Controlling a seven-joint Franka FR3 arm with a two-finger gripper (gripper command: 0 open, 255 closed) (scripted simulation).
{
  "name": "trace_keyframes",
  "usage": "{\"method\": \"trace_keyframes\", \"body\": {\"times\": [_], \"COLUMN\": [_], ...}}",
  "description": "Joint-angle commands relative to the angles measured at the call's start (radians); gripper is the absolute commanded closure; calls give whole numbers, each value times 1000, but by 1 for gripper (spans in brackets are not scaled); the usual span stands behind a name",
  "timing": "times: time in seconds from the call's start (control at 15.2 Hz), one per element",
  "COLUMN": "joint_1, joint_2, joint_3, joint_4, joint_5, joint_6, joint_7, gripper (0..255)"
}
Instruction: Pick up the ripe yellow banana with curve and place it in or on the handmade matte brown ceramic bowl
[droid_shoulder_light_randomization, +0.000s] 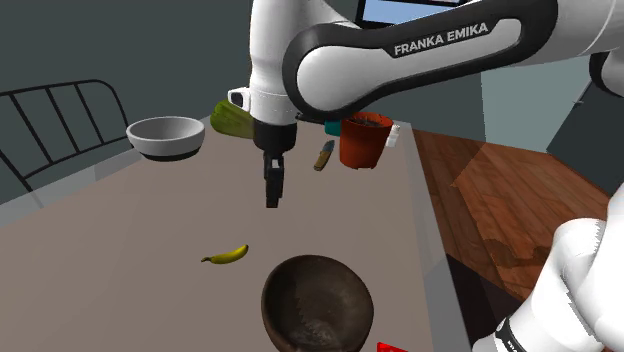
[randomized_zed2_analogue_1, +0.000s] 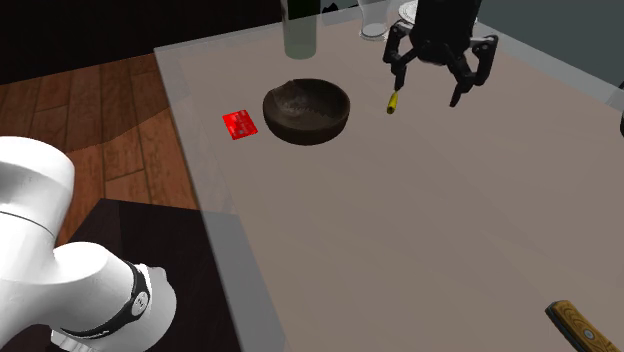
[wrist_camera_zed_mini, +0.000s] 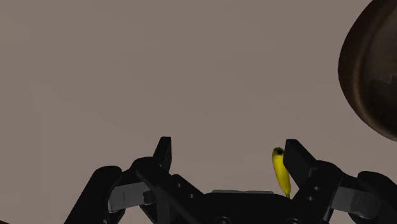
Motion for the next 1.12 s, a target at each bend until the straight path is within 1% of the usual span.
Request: {"method": "trace_keyframes", "body": {"times": [0.0, 0.46, 0.53, 0.99, 1.06], "joint_1": [23, 110, 115, 114, 114], "joint_2": [47, 193, 200, 238, 238], "joint_3": [21, 84, 86, 77, 77], "joint_4": [23, 103, 107, 55, 55], "joint_5": [-23, -111, -116, -138, -138], "joint_6": [14, 39, 40, 127, 127], "joint_7": [-15, -64, -67, -53, -53], "gripper": [0, 0, 0, 0, 0]}}
